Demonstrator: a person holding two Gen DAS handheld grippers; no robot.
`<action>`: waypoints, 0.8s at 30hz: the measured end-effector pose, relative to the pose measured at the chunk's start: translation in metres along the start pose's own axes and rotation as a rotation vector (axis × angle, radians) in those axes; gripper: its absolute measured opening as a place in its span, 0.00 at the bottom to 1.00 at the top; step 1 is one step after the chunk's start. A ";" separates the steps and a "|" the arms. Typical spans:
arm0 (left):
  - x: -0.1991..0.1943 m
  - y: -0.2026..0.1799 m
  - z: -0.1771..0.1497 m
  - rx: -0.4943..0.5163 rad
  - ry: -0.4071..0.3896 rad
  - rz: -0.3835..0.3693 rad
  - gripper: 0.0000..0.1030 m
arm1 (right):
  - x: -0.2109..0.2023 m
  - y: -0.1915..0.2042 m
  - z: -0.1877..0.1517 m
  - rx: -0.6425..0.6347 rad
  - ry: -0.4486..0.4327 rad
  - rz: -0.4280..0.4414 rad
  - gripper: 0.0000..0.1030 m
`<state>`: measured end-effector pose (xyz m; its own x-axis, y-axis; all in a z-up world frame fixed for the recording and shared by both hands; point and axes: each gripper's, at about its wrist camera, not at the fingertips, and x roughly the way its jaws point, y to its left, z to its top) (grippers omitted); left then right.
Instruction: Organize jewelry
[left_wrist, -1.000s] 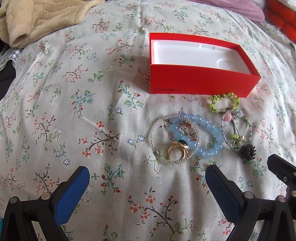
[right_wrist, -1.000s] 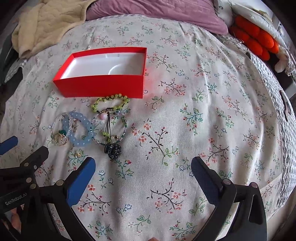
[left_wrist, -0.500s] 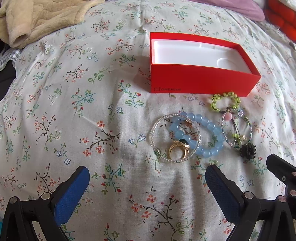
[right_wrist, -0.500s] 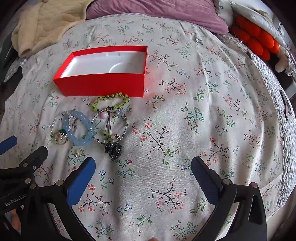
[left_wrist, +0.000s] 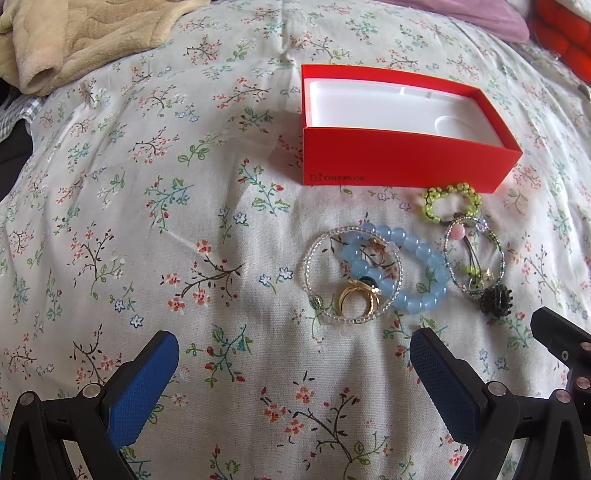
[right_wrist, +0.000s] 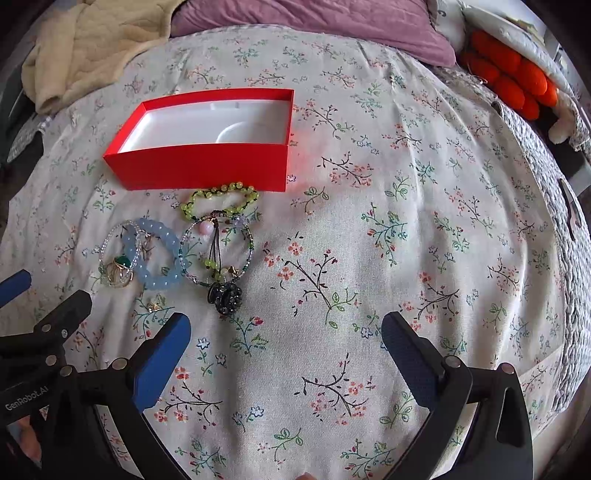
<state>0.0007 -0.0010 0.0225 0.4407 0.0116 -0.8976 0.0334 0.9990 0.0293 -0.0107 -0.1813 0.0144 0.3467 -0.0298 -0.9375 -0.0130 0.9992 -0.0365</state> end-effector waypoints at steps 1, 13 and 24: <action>0.000 0.000 0.000 0.000 0.000 0.000 1.00 | 0.000 0.000 0.000 0.000 0.000 0.000 1.00; -0.001 0.004 0.001 -0.003 0.000 0.005 1.00 | 0.000 0.000 0.000 -0.002 0.000 -0.001 1.00; 0.001 0.007 0.005 -0.010 0.012 -0.006 1.00 | 0.000 -0.001 0.001 -0.009 0.002 -0.005 1.00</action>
<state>0.0062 0.0062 0.0243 0.4296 0.0059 -0.9030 0.0272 0.9994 0.0195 -0.0097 -0.1820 0.0148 0.3444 -0.0344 -0.9382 -0.0198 0.9988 -0.0439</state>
